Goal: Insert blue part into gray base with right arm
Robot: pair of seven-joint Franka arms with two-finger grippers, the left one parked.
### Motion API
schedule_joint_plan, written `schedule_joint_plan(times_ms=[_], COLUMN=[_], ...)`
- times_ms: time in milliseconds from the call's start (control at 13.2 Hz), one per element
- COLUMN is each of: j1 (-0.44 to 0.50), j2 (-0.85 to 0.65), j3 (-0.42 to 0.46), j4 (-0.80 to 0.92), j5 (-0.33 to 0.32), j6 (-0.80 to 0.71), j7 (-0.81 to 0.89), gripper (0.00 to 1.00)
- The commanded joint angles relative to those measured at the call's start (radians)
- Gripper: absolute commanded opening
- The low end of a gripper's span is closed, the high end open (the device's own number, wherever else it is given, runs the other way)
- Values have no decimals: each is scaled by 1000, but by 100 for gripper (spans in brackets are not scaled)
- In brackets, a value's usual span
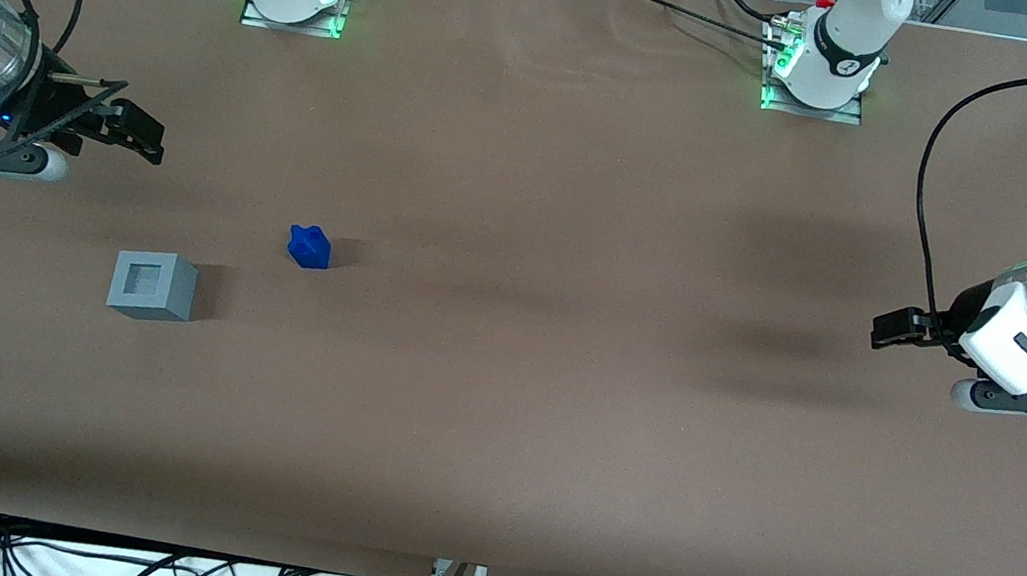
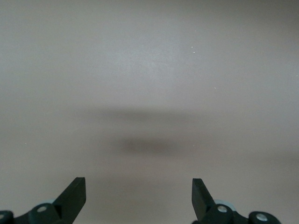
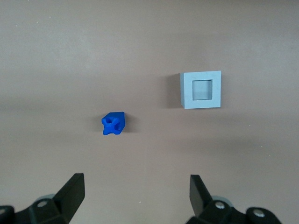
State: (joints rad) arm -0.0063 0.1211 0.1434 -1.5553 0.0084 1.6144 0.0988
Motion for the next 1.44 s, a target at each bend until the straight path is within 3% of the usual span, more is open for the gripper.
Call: schedule_joint_plan(times_ms=[0, 1360], j1=[-15, -15], j2=[-9, -8], j3=[24, 25], j4=[8, 27], j5=[-10, -24], j6=[-5, -1], j7=[5, -11], gripper=[99, 99])
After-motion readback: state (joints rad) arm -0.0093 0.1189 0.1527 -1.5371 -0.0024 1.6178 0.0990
